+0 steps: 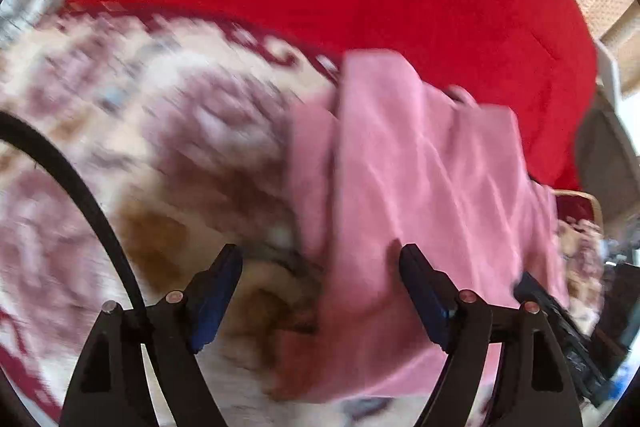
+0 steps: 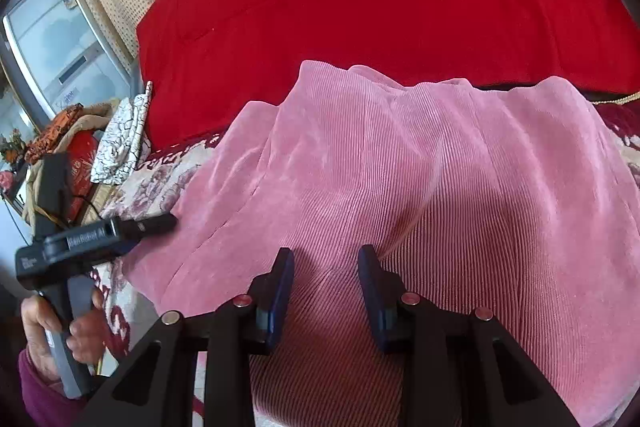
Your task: Fold large clothes
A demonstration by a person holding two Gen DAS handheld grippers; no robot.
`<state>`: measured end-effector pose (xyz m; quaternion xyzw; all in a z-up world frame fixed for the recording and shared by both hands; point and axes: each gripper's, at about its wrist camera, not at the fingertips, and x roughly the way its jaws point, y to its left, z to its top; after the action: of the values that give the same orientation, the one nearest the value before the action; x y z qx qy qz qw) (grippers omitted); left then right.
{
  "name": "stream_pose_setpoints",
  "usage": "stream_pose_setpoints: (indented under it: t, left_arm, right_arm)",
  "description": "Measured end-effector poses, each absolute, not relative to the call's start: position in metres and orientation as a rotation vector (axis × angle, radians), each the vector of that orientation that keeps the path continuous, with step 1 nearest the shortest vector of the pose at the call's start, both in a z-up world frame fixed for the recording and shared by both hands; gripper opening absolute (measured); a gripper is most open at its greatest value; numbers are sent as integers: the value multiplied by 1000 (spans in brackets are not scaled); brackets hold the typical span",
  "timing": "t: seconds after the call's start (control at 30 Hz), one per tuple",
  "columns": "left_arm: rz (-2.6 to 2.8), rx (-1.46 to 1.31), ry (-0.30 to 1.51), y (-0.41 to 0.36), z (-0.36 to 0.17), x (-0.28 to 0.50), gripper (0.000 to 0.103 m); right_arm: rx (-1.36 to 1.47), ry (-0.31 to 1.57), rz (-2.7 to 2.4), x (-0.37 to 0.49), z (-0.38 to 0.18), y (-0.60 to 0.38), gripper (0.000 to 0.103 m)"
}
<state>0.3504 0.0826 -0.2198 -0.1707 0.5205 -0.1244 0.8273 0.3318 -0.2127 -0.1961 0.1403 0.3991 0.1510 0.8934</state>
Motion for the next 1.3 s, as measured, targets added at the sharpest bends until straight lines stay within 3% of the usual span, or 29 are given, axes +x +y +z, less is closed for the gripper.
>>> stream_pose_setpoints:
  t: [0.07,0.1,0.2,0.27,0.3,0.33,0.4,0.47,0.6,0.7,0.77,0.87,0.93,1.03,1.07,1.1,1.13,1.2,1.3]
  left_arm:
    - [-308,-398,1099,78,-223,352,65]
    - [-353,-422,1102,75,-224,354,46]
    - [-353,-467,1065,76,-219,354,34]
    - [-350,-484,1066,78,-220,356,34]
    - [-344,-490,1070,79,-221,357,39]
    - [-324,-493,1073,82,-221,358,53]
    - [-231,-476,1060,89,-222,358,70]
    - [-222,-512,1073,94,-227,360,70]
    - [-384,-619,1147,85,-243,363,65]
    - [-391,-613,1109,87,-238,362,45]
    - [-399,-654,1089,96,-237,364,40]
    - [-385,-686,1098,103,-243,366,41]
    - [-360,-727,1120,107,-252,369,62]
    - [-390,-762,1126,107,-250,361,61]
    - [-395,-745,1101,106,-246,359,58]
    - [-403,-732,1081,106,-241,359,44]
    - [-407,-721,1069,100,-239,361,37]
    - [-417,-705,1042,97,-233,358,31]
    - [-426,-704,1012,96,-228,358,31]
  right_arm:
    - [302,827,322,332,-197,-215,37]
    - [309,828,327,332,-197,-216,37]
    - [327,830,335,332,-197,-220,37]
    - [334,830,341,333,-198,-219,37]
    - [338,830,343,333,-198,-219,37]
    - [341,830,344,333,-198,-219,37]
    - [341,829,345,333,-198,-218,37]
    - [340,828,344,333,-198,-217,37]
    - [345,828,348,333,-199,-219,37]
    - [355,828,352,333,-199,-220,37]
    - [360,827,356,333,-200,-221,37]
    - [363,826,359,333,-200,-221,37]
    - [361,825,358,333,-200,-221,37]
    - [362,824,358,332,-200,-221,37]
    - [362,824,358,332,-200,-221,37]
    - [363,824,358,332,-200,-221,37]
    - [363,824,358,332,-200,-221,37]
    - [368,826,359,332,-199,-222,37]
    - [377,832,363,333,-198,-223,37]
